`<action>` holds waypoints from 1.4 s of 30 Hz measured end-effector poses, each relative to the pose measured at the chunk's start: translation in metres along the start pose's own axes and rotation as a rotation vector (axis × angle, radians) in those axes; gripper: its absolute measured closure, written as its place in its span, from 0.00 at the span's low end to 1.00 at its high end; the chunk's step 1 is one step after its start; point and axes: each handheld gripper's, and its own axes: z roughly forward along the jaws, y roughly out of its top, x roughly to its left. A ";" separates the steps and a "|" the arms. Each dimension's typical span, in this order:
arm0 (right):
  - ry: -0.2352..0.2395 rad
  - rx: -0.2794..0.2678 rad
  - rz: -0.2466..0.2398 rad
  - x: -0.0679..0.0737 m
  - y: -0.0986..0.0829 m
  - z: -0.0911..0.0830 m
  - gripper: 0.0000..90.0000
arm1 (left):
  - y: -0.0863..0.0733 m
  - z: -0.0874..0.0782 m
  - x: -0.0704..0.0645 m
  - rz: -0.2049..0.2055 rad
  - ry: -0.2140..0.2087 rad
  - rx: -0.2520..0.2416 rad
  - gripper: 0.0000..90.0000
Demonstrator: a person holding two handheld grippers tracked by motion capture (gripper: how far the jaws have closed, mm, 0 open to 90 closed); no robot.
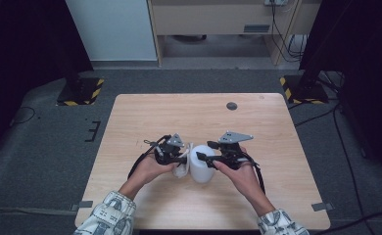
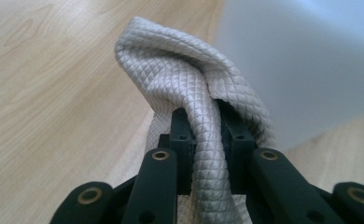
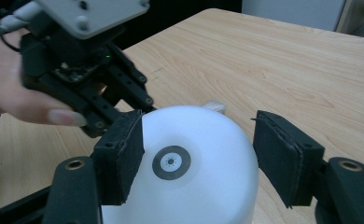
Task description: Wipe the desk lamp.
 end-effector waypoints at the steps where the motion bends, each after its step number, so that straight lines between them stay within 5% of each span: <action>1: 0.000 0.000 0.001 0.000 0.000 0.000 0.38 | -0.001 -0.002 -0.002 0.000 -0.004 0.001 0.86; 9: -0.001 -0.001 0.000 0.000 0.000 0.000 0.39 | -0.007 -0.010 -0.017 0.042 -0.037 0.035 0.86; 13: -0.002 -0.002 -0.001 0.000 0.000 0.000 0.39 | -0.005 -0.016 -0.016 0.025 -0.033 -0.004 0.86; 18: 0.005 -0.002 0.007 0.000 0.000 0.001 0.39 | 0.011 -0.030 -0.004 -0.001 -0.005 -0.114 0.86; 22: 0.005 -0.005 0.007 -0.001 0.000 0.001 0.39 | 0.018 -0.023 0.007 -0.021 -0.012 -0.128 0.86; 32: 0.005 -0.007 0.001 -0.001 -0.001 0.001 0.39 | 0.031 0.002 0.018 -0.007 -0.013 -0.080 0.86; 42: 0.003 -0.008 0.003 0.000 -0.001 0.001 0.39 | 0.011 0.004 0.015 0.015 -0.033 -0.006 0.86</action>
